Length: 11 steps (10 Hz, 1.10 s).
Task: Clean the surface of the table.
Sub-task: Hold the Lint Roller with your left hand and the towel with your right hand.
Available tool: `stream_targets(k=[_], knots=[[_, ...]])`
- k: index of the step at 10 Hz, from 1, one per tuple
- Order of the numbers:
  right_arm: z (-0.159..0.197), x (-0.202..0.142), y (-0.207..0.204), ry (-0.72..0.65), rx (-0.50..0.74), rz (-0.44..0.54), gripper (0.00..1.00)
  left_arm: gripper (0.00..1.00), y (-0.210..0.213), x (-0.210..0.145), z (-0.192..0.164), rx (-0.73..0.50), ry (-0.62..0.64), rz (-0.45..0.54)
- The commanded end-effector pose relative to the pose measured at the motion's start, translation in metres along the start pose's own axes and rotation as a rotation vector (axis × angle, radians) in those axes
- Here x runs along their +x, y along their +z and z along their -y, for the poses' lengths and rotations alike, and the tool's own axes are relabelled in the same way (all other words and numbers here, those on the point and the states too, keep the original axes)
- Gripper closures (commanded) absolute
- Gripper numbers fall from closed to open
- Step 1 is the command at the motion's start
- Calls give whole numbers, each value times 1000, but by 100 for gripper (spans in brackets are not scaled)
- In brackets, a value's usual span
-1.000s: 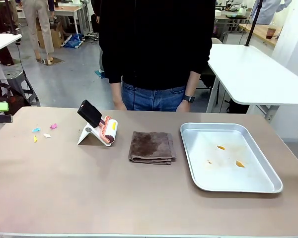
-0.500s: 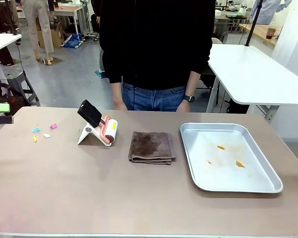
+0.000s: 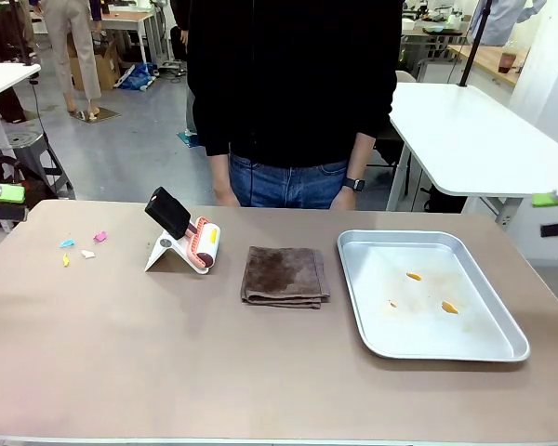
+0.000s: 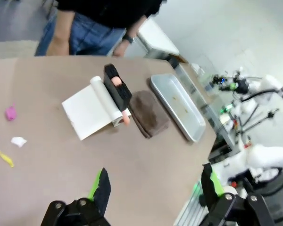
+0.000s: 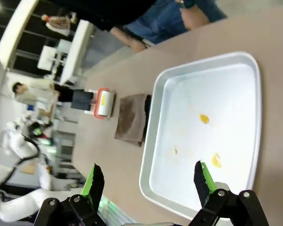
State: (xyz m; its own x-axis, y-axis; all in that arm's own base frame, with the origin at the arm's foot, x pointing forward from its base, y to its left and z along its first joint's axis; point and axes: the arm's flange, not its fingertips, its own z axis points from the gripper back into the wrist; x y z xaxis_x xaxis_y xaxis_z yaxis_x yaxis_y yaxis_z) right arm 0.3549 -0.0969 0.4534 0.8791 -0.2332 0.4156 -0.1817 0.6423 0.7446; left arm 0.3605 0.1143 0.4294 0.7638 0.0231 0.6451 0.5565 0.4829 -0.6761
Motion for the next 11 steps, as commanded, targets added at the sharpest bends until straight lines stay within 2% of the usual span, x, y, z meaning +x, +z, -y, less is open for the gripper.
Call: stream_targets(k=[1, 2, 3, 5, 7, 10, 11], knots=[[-65, -20, -45, 91, -74, -35, 0, 0, -12, 38, 20, 23, -36, -149], [-91, -15, -72, 150, -99, -43, 0, 0, -29, 60, 30, 30, -58, -227], [-120, -9, -109, 208, -152, -71, 0, 0, -68, 88, 52, 87, -66, -285], [-157, -5, -182, 270, -285, -143, 0, 0, -128, 125, 75, 137, -47, -358], [-182, -13, -244, 285, -389, -184, 0, 0, -178, 141, 76, 260, 68, -432], [-189, -29, -292, 225, -475, -175, 0, 0, -175, 149, 58, 384, 170, -430], [-188, -33, -305, 184, -505, -132, 0, 0, -168, 146, 52, 445, 202, -433]])
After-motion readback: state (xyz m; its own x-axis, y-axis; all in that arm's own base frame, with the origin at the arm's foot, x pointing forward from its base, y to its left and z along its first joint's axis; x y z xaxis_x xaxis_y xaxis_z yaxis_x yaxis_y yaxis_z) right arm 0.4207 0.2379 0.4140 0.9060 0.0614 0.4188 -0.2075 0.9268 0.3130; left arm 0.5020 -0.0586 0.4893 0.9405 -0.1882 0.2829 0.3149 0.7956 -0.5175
